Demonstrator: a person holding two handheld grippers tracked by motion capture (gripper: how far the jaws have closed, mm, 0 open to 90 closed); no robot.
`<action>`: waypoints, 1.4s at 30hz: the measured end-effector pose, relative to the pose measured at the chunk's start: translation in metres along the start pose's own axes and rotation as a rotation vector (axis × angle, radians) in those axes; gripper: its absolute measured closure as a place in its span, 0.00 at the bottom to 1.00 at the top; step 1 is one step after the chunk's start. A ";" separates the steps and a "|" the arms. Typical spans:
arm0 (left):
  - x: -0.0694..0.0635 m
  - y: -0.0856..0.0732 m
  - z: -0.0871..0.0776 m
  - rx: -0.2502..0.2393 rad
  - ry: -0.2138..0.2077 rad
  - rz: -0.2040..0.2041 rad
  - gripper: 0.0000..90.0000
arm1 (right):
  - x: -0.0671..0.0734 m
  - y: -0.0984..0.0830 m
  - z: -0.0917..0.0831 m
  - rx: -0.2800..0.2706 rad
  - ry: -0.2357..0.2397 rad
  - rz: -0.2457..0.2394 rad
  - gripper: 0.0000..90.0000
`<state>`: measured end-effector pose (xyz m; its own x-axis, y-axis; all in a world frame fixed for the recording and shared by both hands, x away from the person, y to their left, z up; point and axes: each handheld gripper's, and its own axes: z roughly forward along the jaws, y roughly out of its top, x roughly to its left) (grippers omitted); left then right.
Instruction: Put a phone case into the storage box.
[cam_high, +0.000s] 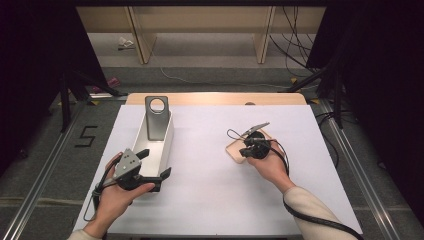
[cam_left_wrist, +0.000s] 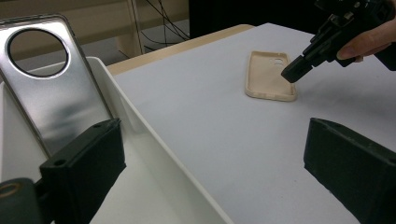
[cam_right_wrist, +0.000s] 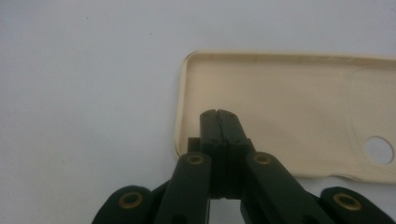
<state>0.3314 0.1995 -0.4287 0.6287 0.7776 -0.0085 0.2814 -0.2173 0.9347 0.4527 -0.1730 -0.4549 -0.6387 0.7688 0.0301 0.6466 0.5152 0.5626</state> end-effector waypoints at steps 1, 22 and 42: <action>0.000 0.000 0.000 0.001 -0.001 0.000 0.05 | 0.000 0.000 0.000 0.006 0.001 0.004 1.00; -0.002 -0.001 0.001 0.000 -0.013 -0.001 0.06 | -0.001 -0.002 0.008 0.054 0.011 0.001 1.00; -0.004 -0.003 0.003 0.010 -0.023 0.002 0.07 | -0.003 -0.007 -0.005 0.183 -0.021 -0.032 1.00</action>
<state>0.3301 0.1955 -0.4322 0.6456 0.7635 -0.0151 0.2872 -0.2244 0.9312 0.4476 -0.1810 -0.4551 -0.6527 0.7576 -0.0035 0.6925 0.5984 0.4031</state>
